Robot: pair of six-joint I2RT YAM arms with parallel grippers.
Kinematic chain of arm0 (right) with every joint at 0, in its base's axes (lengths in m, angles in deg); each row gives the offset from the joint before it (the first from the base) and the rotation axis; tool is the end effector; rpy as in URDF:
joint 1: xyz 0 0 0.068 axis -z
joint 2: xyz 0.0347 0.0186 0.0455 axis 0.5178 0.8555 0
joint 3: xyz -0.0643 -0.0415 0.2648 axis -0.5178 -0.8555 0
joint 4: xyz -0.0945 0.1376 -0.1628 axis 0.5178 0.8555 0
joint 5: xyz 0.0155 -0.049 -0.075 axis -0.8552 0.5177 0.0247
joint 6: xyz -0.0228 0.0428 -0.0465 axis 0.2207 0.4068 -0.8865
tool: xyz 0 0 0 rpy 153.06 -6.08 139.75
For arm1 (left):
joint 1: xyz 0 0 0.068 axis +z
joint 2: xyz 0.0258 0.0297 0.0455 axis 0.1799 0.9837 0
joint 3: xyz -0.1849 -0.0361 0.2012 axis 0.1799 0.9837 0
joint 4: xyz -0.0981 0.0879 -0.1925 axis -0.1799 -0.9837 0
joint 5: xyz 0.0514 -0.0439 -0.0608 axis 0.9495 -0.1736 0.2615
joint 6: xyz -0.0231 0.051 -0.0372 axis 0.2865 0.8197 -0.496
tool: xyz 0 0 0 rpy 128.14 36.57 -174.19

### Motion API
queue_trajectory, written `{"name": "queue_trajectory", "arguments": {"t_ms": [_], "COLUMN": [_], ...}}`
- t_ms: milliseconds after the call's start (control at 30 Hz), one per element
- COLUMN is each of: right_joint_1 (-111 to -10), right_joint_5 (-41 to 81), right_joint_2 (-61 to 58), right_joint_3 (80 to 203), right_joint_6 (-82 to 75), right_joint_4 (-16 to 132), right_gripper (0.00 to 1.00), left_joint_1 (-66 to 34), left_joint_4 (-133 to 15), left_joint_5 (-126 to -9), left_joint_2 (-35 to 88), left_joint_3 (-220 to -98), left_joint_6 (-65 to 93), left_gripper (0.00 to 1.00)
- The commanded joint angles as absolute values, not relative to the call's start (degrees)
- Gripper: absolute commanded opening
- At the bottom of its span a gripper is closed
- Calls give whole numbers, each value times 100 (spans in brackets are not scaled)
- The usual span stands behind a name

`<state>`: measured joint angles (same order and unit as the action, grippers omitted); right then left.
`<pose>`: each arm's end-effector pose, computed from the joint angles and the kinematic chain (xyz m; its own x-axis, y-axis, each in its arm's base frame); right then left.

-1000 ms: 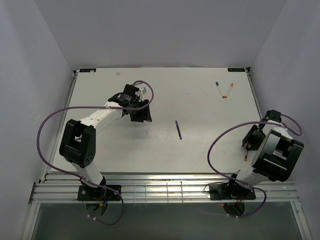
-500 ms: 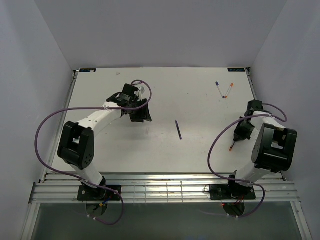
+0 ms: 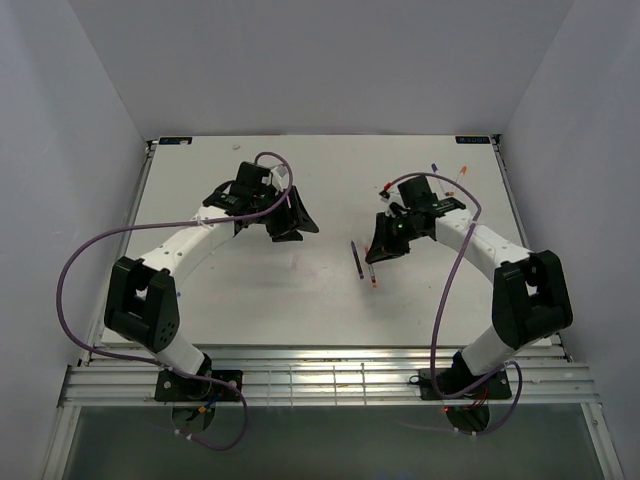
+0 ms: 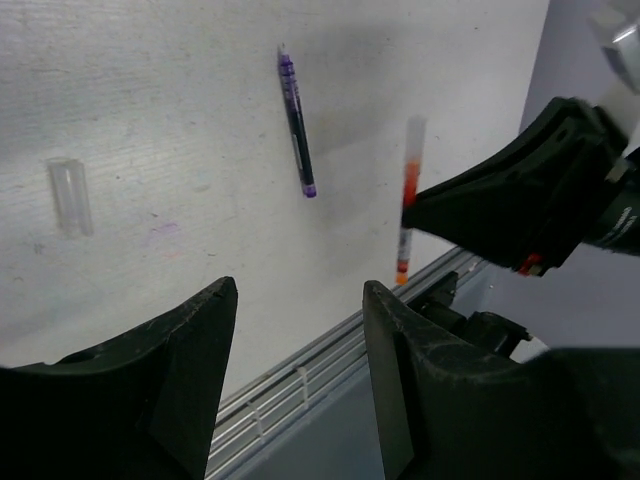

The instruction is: Open the pen caps

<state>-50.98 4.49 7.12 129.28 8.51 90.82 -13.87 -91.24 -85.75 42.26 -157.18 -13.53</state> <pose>0.2751 0.1213 0.2314 -0.9312 -0.0218 -0.3639 -0.2080 0.8516 0.4812 0.2855 -0.1549 0.2647 -0.9446 -0.1959 -0.2635 0.0321 0.7435 -0.6679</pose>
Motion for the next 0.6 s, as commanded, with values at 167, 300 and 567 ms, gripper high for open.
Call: {"name": "queue_trajectory", "arguments": {"t_ms": [167, 300, 567], "right_joint_1": [-6282, -6484, -6766], "right_joint_5": [-1201, -1473, -1553], "right_joint_2": [835, 861, 729], "right_joint_3": [13188, 13312, 13101], "right_joint_6": [1285, 1444, 1866], "right_joint_4": [8267, 8135, 7590], "right_gripper": [8, 8, 8], "left_joint_1": [-1565, -1688, -1890], "left_joint_4": [-9084, -9242, -9260], "left_joint_5": [-8958, -8729, -8553], "left_joint_2": [3801, 3642, 3519], "left_joint_3": [-15517, -15421, -15227], "left_joint_6": [-2464, -2570, -2728], "left_gripper": [66, 67, 67]}}
